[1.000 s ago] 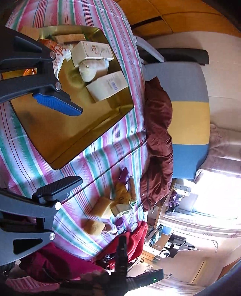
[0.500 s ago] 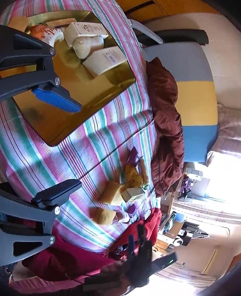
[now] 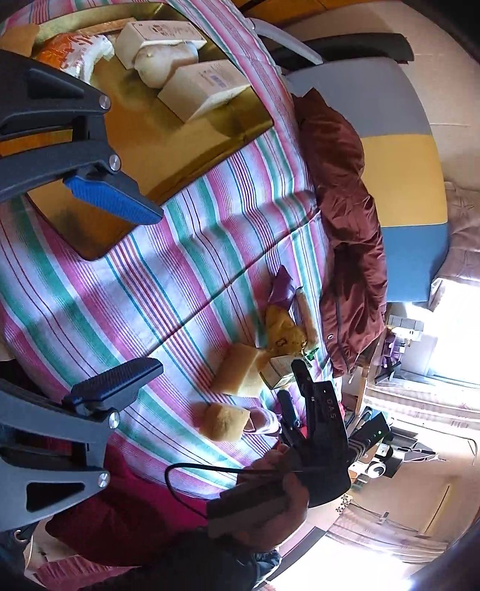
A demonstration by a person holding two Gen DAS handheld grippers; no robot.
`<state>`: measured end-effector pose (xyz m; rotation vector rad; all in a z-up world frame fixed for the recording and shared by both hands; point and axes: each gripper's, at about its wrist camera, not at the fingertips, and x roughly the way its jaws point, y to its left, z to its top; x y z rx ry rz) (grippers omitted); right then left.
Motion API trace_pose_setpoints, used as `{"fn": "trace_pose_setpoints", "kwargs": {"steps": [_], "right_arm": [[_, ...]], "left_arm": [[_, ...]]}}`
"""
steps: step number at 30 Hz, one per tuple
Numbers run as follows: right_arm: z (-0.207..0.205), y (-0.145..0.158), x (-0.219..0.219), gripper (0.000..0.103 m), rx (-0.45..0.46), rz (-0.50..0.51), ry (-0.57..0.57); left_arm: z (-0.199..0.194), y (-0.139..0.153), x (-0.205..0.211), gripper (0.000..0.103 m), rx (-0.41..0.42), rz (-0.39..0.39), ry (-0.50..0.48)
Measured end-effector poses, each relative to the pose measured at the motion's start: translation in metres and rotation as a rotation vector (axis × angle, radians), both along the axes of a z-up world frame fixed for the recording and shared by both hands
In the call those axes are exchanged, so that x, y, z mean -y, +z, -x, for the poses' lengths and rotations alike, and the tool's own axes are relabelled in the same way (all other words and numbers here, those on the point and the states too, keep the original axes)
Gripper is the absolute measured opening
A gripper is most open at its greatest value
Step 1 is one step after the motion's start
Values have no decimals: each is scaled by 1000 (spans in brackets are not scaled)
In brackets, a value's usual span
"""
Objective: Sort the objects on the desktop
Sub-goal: 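Grasp the green essential-oil box with the right tool, then grasp a yellow sponge block with left tool while right tool holds the green box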
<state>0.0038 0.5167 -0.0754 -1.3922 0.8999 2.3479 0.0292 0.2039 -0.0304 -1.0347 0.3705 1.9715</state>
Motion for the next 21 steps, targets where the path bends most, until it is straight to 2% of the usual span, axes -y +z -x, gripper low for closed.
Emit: {"fn": "trace_pose_setpoints", "kwargs": {"steps": [5,7,9,15,21], "right_arm": [[7,-8,0,51,-6,21,34],[9,-7,1,43,-23,28,53],[11,-3,5,37,-30,-9,71],[7,13,17,31,-87,-48,130],[-7,38,19,31,-188,-88,122]], "left_arm": [[6,-7,-22,76,16,16,-14],[9,-11,-30,74,37,18,-12],[12,-15,-40,71,65,27,-8],[21,-26,-78,63,100,49,-40],[20,-38,-124,64,138,40,-201]]}}
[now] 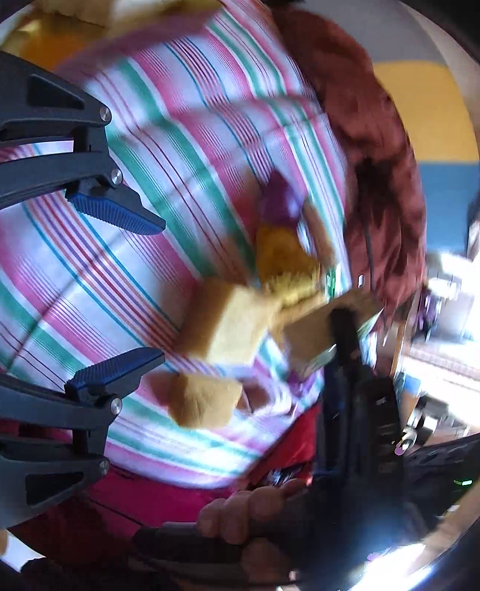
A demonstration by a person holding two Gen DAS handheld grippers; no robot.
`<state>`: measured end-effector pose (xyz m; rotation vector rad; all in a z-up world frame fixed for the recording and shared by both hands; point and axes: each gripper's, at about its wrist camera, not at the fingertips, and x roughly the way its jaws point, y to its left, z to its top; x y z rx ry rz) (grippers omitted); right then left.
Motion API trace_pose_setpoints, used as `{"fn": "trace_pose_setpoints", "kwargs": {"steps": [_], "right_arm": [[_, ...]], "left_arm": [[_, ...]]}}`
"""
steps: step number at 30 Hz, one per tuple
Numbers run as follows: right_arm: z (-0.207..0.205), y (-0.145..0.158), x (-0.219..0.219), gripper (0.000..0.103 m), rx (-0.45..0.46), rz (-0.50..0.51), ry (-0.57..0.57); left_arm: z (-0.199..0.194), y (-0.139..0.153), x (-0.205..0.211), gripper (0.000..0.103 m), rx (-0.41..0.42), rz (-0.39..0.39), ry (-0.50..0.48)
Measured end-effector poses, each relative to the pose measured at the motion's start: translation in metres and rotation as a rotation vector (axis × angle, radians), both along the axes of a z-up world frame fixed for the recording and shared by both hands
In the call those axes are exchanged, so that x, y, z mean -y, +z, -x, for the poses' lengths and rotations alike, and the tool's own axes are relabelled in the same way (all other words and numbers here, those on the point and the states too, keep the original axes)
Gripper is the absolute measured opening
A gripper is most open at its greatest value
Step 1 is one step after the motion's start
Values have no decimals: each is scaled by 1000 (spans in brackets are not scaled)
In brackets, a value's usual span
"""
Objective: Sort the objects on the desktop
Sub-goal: 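Grasp a yellow sponge block with left tool while right tool holds the green box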
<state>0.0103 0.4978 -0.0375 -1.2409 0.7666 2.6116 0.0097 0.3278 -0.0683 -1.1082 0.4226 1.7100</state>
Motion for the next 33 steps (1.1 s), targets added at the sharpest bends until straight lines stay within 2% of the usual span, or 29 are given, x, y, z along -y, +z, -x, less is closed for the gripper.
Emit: {"fn": "trace_pose_setpoints", "kwargs": {"steps": [2,4,5,15,20,22,28,33], "right_arm": [[-2,4,-4,31,-21,-2,-10],[-3,6,-10,31,-30,2,-26],[-4,7,-12,31,-32,7,-36],[-9,11,-19,31,-62,19,-56],[-10,12,-20,31,-61,10,-62],[-9,12,-20,31,-59,-3,-64],[-10,15,-19,31,-68,-37,-65],[-13,22,-17,31,-112,-56,-59]], "left_arm": [[1,-4,-14,66,23,-3,-42],[1,-7,-23,80,35,-6,-69],[0,-9,-30,82,34,2,-82],[0,-11,-75,83,-22,14,-184],[5,-22,-85,78,-20,49,-202],[7,-27,-87,68,-19,59,-199],[13,-24,-66,62,35,-14,-153],[4,-11,-47,62,23,-47,-116]]}}
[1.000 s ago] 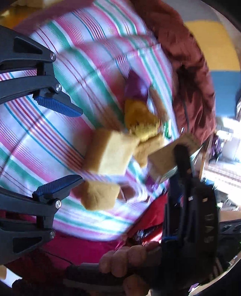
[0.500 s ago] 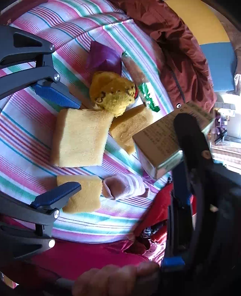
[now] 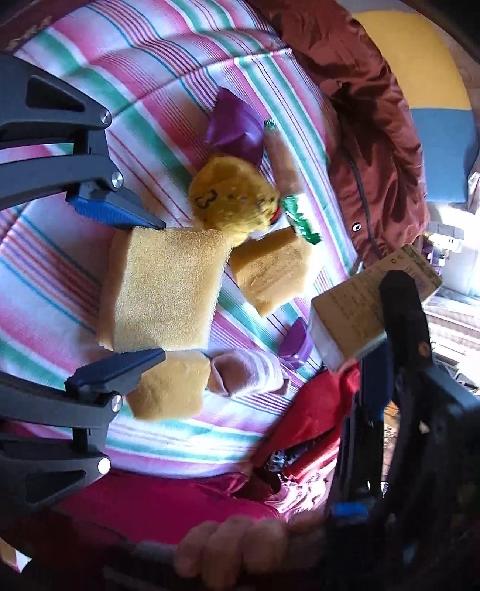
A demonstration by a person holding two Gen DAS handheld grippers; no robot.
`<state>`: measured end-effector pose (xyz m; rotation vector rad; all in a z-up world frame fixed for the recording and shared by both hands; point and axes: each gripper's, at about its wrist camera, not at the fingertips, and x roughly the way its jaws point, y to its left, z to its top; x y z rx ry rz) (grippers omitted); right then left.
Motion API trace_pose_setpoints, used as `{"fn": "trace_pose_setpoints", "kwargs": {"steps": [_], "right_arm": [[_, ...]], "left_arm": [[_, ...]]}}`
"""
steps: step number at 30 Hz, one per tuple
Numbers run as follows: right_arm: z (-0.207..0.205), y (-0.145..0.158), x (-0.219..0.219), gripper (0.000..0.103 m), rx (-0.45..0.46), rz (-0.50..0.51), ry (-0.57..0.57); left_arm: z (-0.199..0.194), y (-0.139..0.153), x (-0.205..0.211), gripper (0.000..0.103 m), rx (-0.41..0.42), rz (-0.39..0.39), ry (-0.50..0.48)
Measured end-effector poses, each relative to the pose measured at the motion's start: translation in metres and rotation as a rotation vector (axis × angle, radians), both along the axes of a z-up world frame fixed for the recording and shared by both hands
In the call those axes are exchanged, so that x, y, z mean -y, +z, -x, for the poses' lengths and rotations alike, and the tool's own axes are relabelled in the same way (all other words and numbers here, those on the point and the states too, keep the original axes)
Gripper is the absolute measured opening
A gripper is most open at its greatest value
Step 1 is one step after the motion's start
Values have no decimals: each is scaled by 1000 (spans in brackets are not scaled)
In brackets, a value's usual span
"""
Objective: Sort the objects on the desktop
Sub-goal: 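Grasp a yellow sponge block with left tool while right tool holds the green box, then lower green box into tray with right tool while left tool drops sponge there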
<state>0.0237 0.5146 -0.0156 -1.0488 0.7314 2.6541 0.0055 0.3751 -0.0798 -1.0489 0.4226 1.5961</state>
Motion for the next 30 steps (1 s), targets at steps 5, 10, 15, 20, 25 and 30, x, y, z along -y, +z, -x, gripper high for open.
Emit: {"fn": "trace_pose_setpoints", "kwargs": {"steps": [5,10,15,20,25,30], "right_arm": [[-2,11,11,31,-60,-35,43],[-3,20,27,31,-113,-65,115],[0,21,50,31,-120,-112,199],[4,18,68,31,-110,-126,268],[8,12,90,31,-78,-155,329],[11,9,107,31,-48,-169,366]], "left_arm": [[-6,19,22,62,-19,-41,57],[-11,37,50,62,-39,-70,106],[-7,52,89,62,-50,-105,197],[1,66,134,62,-55,-131,306],[6,73,173,62,-91,-130,398],[15,80,223,62,-98,-147,511]]}}
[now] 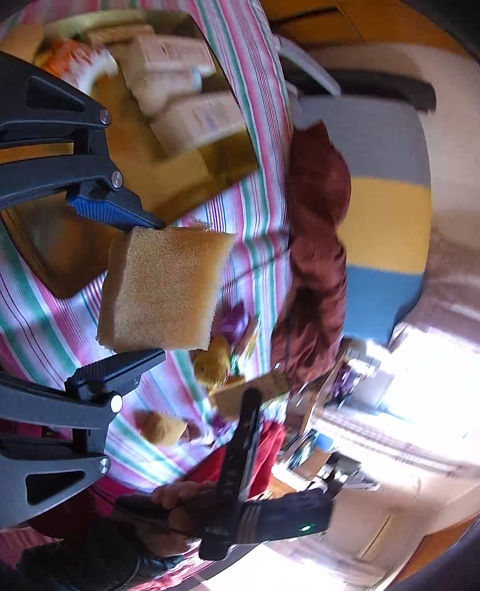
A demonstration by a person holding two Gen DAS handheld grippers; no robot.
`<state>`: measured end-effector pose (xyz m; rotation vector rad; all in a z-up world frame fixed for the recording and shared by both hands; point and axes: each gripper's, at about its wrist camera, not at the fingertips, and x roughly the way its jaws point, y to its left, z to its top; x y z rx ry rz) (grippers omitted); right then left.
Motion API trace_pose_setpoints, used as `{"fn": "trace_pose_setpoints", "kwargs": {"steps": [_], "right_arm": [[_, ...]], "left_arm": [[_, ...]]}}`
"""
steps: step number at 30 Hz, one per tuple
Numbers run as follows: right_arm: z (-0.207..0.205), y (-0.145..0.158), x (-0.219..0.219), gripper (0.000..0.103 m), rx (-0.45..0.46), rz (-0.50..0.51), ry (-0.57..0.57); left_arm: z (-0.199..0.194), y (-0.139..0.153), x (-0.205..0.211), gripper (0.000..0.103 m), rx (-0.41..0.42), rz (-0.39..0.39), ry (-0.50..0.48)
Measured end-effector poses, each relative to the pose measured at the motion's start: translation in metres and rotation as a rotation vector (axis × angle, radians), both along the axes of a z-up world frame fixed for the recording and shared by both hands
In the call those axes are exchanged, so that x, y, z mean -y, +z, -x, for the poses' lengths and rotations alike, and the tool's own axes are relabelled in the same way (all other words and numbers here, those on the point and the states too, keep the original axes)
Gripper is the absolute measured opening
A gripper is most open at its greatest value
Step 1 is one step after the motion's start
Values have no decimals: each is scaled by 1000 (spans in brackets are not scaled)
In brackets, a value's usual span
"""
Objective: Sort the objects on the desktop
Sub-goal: 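Lower green box into tray with right tool while left tool drops sponge there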
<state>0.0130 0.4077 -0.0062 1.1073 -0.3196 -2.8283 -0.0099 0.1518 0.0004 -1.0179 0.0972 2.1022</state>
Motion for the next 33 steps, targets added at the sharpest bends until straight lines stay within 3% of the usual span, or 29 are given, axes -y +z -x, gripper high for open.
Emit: {"fn": "trace_pose_setpoints", "kwargs": {"steps": [12,19,26,29,31,33], "right_arm": [[6,16,102,31,10,15,207],[30,10,175,31,47,24,321],[57,0,214,32,73,63,349],[69,-4,226,39,87,76,351],[76,-10,235,53,103,99,359],[78,-14,242,56,113,104,366]], "left_arm": [[32,10,107,62,-42,2,269],[55,0,154,62,-72,81,417],[71,-18,178,64,-43,139,503],[67,-23,178,68,-40,155,516],[63,-23,177,69,-44,152,513],[58,-20,174,70,-60,157,505]]}}
